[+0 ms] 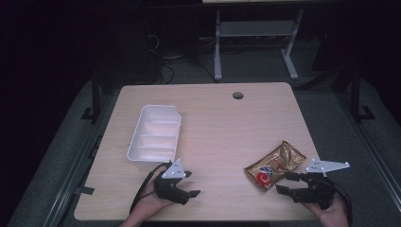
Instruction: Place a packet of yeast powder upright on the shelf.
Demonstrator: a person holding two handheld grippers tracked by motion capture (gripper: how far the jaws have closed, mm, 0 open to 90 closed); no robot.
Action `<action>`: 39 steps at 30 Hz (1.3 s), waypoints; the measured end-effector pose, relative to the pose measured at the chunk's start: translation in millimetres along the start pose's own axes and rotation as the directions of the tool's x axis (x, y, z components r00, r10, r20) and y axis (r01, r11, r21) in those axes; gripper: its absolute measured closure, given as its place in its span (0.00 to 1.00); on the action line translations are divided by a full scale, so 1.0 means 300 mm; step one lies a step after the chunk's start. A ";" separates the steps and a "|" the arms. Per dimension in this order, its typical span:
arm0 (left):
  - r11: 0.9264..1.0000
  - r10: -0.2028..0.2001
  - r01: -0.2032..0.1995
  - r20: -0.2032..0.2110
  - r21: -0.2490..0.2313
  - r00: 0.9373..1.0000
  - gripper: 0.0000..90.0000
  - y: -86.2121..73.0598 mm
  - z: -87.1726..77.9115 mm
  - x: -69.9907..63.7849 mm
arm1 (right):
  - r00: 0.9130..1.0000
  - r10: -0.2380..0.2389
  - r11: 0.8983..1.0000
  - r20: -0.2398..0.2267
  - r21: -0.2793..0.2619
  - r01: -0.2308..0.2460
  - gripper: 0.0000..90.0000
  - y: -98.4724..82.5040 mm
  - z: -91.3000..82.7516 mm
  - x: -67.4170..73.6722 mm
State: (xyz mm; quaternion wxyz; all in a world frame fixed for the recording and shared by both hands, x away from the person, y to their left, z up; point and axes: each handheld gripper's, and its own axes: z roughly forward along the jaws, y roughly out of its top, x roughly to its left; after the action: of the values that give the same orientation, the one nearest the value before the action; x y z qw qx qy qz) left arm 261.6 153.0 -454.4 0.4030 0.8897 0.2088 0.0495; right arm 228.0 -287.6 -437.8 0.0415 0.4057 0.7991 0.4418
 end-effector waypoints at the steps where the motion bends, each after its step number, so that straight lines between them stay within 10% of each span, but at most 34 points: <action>1: 1.000 0.000 0.000 0.004 0.001 1.000 0.30 0.008 0.006 -0.001 | 1.000 0.001 1.000 0.002 -0.003 -0.001 0.33 0.002 -0.006 -0.004; 18: 0.997 0.082 -0.082 0.081 -0.004 0.993 0.50 0.227 0.139 -0.033 | 0.988 0.112 0.991 0.104 -0.080 -0.104 0.28 0.059 -0.105 -0.114; 39: 0.990 0.113 -0.124 0.146 0.065 0.983 0.82 0.447 0.348 -0.065 | 0.966 0.214 0.975 0.147 -0.098 -0.201 0.27 0.140 -0.078 -0.262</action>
State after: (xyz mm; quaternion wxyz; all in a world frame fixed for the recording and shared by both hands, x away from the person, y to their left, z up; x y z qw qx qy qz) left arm 315.2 -6.5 -423.7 0.3799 0.9162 0.1279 0.0023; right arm 296.2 -345.3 -415.4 0.0743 0.5184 0.7276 0.4431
